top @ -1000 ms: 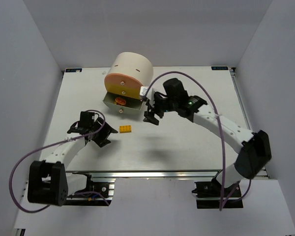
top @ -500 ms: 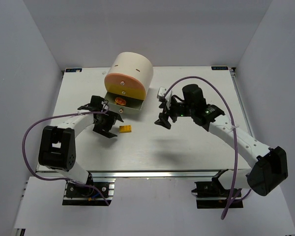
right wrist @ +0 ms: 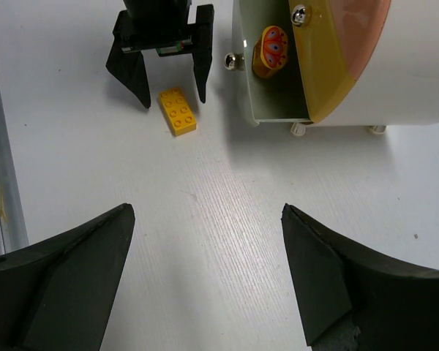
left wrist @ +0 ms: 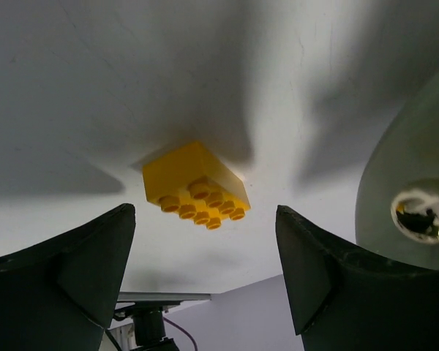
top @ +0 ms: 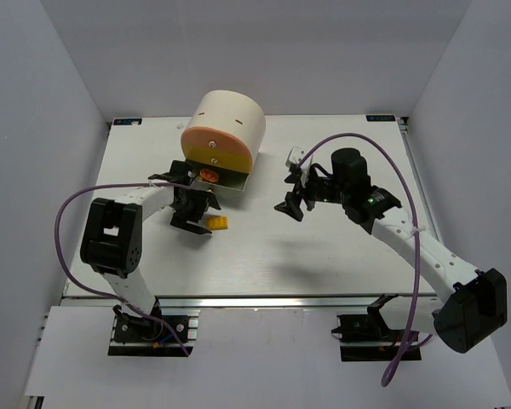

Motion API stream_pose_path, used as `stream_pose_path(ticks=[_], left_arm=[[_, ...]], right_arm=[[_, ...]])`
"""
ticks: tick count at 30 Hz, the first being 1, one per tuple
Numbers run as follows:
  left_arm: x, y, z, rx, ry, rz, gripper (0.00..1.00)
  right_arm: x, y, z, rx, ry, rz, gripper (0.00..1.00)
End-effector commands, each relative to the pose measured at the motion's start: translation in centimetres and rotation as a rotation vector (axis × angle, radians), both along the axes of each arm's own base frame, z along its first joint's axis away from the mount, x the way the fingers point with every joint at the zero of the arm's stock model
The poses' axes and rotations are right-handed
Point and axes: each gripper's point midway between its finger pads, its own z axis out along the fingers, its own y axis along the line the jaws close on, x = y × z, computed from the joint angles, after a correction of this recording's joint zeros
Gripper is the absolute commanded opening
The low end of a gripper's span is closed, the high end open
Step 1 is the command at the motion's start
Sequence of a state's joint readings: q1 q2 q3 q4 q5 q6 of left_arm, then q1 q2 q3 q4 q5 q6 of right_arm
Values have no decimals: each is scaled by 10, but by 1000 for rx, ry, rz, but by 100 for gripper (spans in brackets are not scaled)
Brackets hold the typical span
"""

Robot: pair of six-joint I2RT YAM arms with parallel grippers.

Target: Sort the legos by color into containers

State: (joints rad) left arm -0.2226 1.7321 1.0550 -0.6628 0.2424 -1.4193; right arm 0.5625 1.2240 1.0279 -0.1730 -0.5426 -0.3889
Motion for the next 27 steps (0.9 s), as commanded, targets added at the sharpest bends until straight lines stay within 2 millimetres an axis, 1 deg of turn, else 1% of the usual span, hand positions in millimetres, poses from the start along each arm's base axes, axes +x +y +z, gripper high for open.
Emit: stream_pose_path(ticks=[1, 2, 5, 6, 11, 12, 15, 16, 18, 19, 20, 21, 22, 23, 24, 26, 27], left_arm=[[4, 1, 0, 27, 28, 29, 86], [5, -1, 0, 41, 29, 23, 84], [5, 0, -4, 54, 44, 25, 79], [5, 0, -5, 54, 45, 26, 76], [2, 0, -12, 59, 73, 23, 69], [-1, 1, -15, 60, 82, 22, 65], [-4, 0, -17, 53, 79, 14, 57], [-7, 1, -20, 51, 84, 10, 50], [-7, -1, -14, 38, 52, -18, 41], [-3, -2, -7, 35, 21, -39, 32], [0, -3, 0, 38, -8, -62, 27], [1, -2, 14, 45, -48, -116, 23], [9, -4, 29, 45, -95, -142, 19], [10, -3, 39, 48, -126, -164, 12], [12, -3, 58, 49, -193, -193, 10], [16, -4, 77, 44, -275, -202, 5], [22, -3, 88, 26, -328, -197, 4]], right_arm=[[0, -2, 23, 70, -58, -4, 86], [-1, -4, 25, 75, -64, -8, 87], [1, -7, 24, 82, -67, -22, 87], [-1, -7, 24, 86, -72, -19, 87], [0, -10, 27, 107, -75, -31, 87], [0, -9, 29, 111, -76, -27, 87], [1, -10, 31, 119, -82, -27, 87], [1, -10, 32, 120, -84, -27, 87], [1, -11, 32, 122, -83, -28, 87], [1, -11, 33, 123, -86, -29, 87], [0, -12, 33, 122, -89, -30, 87], [0, -12, 34, 121, -93, -31, 87], [0, -14, 33, 118, -94, -33, 86], [0, -14, 33, 118, -96, -32, 87], [-1, -14, 32, 118, -91, -33, 87], [1, -15, 28, 114, -80, -36, 87], [0, -14, 27, 116, -73, -31, 86]])
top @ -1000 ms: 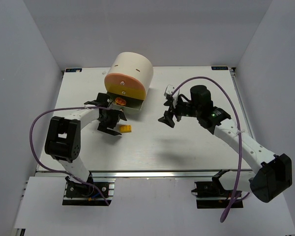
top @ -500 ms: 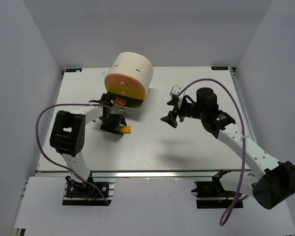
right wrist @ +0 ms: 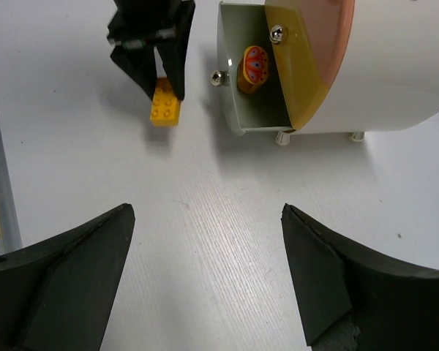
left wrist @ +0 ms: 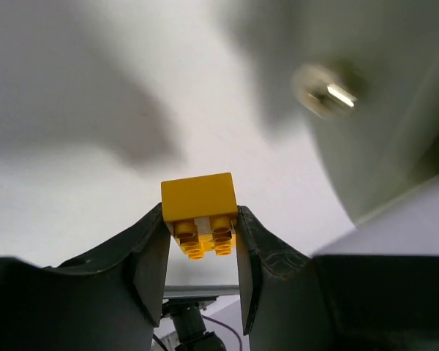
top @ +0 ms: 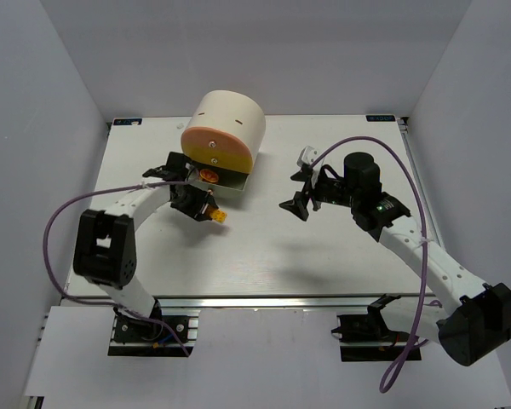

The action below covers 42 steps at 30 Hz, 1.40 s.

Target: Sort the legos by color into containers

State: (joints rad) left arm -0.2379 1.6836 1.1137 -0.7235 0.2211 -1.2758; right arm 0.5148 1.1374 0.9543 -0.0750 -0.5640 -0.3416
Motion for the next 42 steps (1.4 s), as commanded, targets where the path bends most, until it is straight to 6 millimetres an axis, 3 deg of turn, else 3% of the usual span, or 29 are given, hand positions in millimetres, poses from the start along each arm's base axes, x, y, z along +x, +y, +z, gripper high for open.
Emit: stream_pose_path(ticks=[1, 5, 8, 13, 18, 21, 22, 26, 28, 30, 32, 33, 35, 36, 37, 38, 42], left_arm=[[21, -4, 75, -51, -276, -67, 4], [41, -2, 94, -44, -336, -47, 3], [56, -5, 92, -47, -333, -37, 3], [95, -10, 114, -56, -416, 3, 4], [114, -10, 102, -29, -386, 21, 12], [120, -13, 96, -37, -385, 16, 38], [121, -14, 95, -41, -382, 15, 54], [118, -16, 95, -58, -375, 5, 77], [115, -17, 100, -71, -389, 0, 77], [114, -18, 105, -77, -409, -2, 75], [116, -21, 122, -100, -472, -18, 62], [116, -24, 131, -122, -505, -38, 36], [119, -29, 163, -145, -649, -96, 13], [112, -33, 167, -170, -679, -141, 0], [107, -34, 174, -163, -725, -187, 0], [101, -34, 197, -162, -809, -219, 0], [59, -13, 196, -19, -848, -321, 0]], right_arm=[[-1, 1, 10, 36, -23, 11, 87], [0, 3, 10, 37, -19, 23, 87], [-1, 3, 12, 31, -29, 28, 87], [-3, -1, 12, 24, -37, 18, 87], [-5, -4, 9, 22, -37, 13, 87], [-6, -5, 8, 20, -39, 12, 87], [-6, -6, 7, 18, -38, 11, 87], [-8, -6, 6, 17, -35, 17, 87], [-10, -4, 4, 18, -27, 36, 87], [-12, -4, 1, 17, -12, 51, 87], [-20, 2, -4, 13, 6, 115, 82], [-24, 3, -8, 7, 12, 141, 78], [-38, 12, -18, -6, 16, 266, 47], [-42, 15, -21, -6, 16, 305, 35], [-41, 19, -30, -13, 17, 348, 7], [-44, 25, -33, -11, 24, 383, 0], [-14, 56, -46, -94, 20, 355, 0]])
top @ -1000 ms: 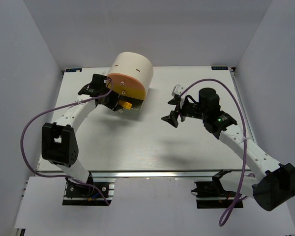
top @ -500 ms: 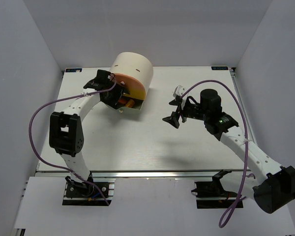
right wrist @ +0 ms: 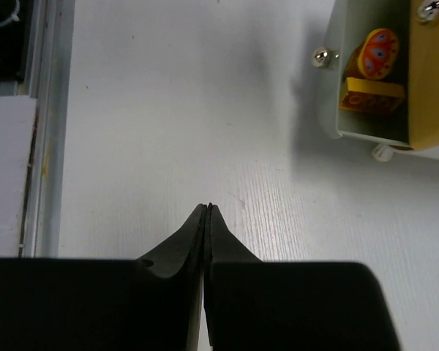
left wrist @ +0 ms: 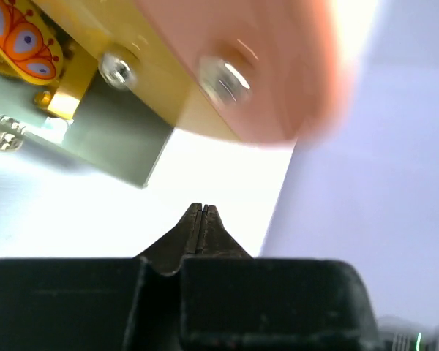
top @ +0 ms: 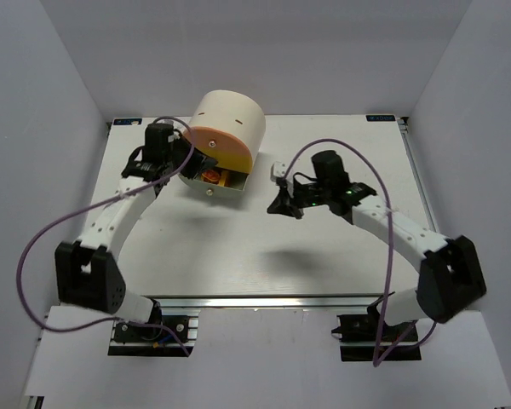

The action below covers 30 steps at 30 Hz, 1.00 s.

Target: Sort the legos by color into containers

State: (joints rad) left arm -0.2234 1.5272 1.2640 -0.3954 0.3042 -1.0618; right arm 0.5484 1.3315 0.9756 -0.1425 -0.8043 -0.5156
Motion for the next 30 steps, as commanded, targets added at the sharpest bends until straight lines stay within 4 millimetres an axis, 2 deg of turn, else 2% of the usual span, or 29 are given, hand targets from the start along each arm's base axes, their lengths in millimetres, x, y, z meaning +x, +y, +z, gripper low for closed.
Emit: stream_pose_path(ticks=[1, 2, 3, 4, 5, 6, 7, 8, 9, 11, 12, 13, 14, 15, 16, 18, 20, 21, 23, 24, 30], left_arm=[[-32, 27, 26, 190, -168, -49, 3], [-51, 37, 12, 239, -107, -43, 6], [-67, 47, 22, 263, -135, -24, 11], [-83, 56, 4, 301, -98, -14, 18], [-95, 68, -6, 343, -64, 22, 34], [-110, 77, 6, 348, -107, 55, 42], [-123, 84, -5, 363, -83, 74, 50], [-132, 97, -7, 399, -74, 127, 62], [-139, 102, -8, 404, -73, 150, 65], [-159, 114, -2, 398, -98, 215, 71], [-164, 117, 0, 393, -110, 232, 72], [-173, 121, 7, 376, -140, 258, 73], [-179, 123, 3, 380, -131, 266, 73], [-182, 127, 4, 388, -134, 280, 75], [-187, 129, 8, 386, -151, 289, 75], [-193, 134, 5, 404, -136, 297, 76], [-199, 136, 2, 413, -121, 295, 77], [-200, 136, 0, 418, -113, 292, 77], [-202, 136, -3, 417, -103, 289, 77], [-203, 136, -5, 416, -99, 288, 77], [-202, 134, -9, 401, -98, 290, 77]], right_arm=[[17, 37, -7, -55, -55, 55, 0], [37, 45, 2, -86, -95, 2, 0], [32, 64, 2, -107, -115, 27, 0], [42, 74, -22, -169, -86, 12, 0], [61, 87, -9, -185, -143, -36, 0], [52, 103, -17, -220, -145, -17, 0], [64, 109, -40, -288, -144, -64, 0], [70, 116, -45, -309, -153, -89, 0], [74, 133, -54, -320, -145, -113, 0], [85, 143, -67, -372, -155, -196, 0], [96, 154, -75, -387, -147, -235, 0], [97, 157, -82, -414, -129, -276, 0], [110, 154, -87, -453, -149, -348, 0], [114, 155, -103, -486, -140, -361, 0], [125, 156, -98, -482, -161, -413, 0], [140, 152, -107, -504, -209, -496, 0], [159, 148, -103, -510, -296, -616, 0], [163, 146, -110, -522, -311, -637, 0], [177, 144, -106, -517, -356, -701, 0], [181, 142, -110, -529, -369, -717, 0], [192, 143, -99, -487, -418, -760, 0]])
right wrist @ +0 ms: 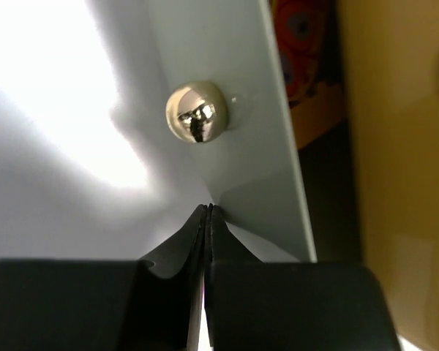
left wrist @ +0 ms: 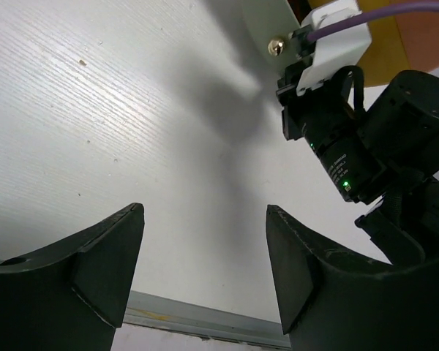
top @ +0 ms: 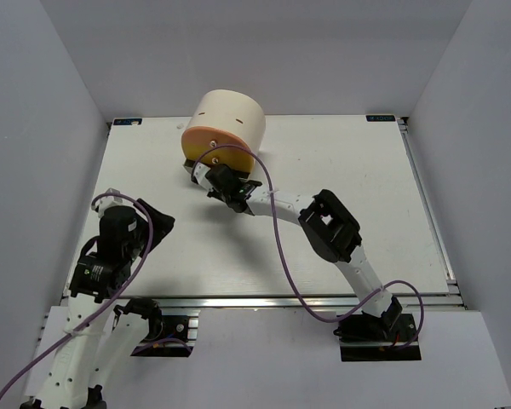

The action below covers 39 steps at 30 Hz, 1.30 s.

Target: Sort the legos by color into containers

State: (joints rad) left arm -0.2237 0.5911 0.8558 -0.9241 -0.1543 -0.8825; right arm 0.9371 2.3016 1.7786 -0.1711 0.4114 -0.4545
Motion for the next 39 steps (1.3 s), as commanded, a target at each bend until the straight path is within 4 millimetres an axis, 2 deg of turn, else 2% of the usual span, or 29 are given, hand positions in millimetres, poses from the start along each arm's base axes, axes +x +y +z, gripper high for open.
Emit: stream_pose_path(ticks=[1, 9, 12, 14, 16, 17, 18, 19, 20, 21, 22, 23, 25, 26, 27, 28, 29, 31, 33, 34, 35, 39], left_arm=[[-1, 4, -5, 1, 10, 23, 77], [-9, 4, -11, -20, 23, 38, 78], [-12, 6, -11, -24, 23, 47, 78], [-14, 6, -12, -27, 25, 47, 78], [-14, 5, -13, -31, 21, 43, 79], [-13, 4, -15, -34, 22, 39, 79], [-12, 1, -14, -40, 16, 23, 80], [-9, -2, -10, -48, -9, 10, 81], [-8, -4, -7, -53, -27, -4, 82], [-4, -7, -4, -53, -54, -26, 84], [-2, -13, 0, -68, -75, -54, 87], [-1, -15, 2, -70, -95, -72, 89], [4, -24, 8, -84, -137, -122, 94], [5, -27, 11, -87, -152, -140, 95], [8, -30, 10, -82, -158, -156, 95], [12, -36, 13, -96, -182, -189, 96], [14, -43, 14, -110, -185, -221, 98], [23, -52, 17, -116, -212, -269, 98], [29, -64, 24, -134, -247, -332, 98], [32, -67, 23, -135, -241, -352, 98], [34, -72, 26, -142, -250, -377, 98], [44, -79, 36, -124, -274, -429, 98]], right_arm=[[32, 10, 52, 102, -170, -73, 0], [54, 14, 56, 119, -231, -100, 0], [62, 10, 56, 118, -242, -115, 0], [63, 8, 60, 126, -238, -112, 0], [56, 6, 53, 121, -197, -78, 0], [50, 10, 69, 154, -190, -39, 0], [29, 21, 62, 166, -94, 77, 0], [10, 19, 53, 154, -16, 146, 0], [-15, 16, 76, 180, 47, 222, 0], [-50, 28, 86, 255, 164, 389, 0], [-75, 17, 79, 253, 243, 451, 3], [-92, 6, 115, 312, 238, 497, 11], [-117, -7, 135, 409, 306, 507, 54], [-131, -23, 146, 442, 319, 486, 84], [-136, -30, 155, 509, 355, 417, 89], [-132, -41, 158, 531, 352, 358, 89], [-141, -54, 165, 545, 346, 346, 89], [-137, -74, 168, 560, 333, 218, 89], [-135, -91, 183, 573, 295, 149, 89], [-137, -97, 185, 579, 295, 121, 89], [-137, -105, 198, 605, 260, 100, 89], [-142, -119, 202, 606, 248, 81, 89]])
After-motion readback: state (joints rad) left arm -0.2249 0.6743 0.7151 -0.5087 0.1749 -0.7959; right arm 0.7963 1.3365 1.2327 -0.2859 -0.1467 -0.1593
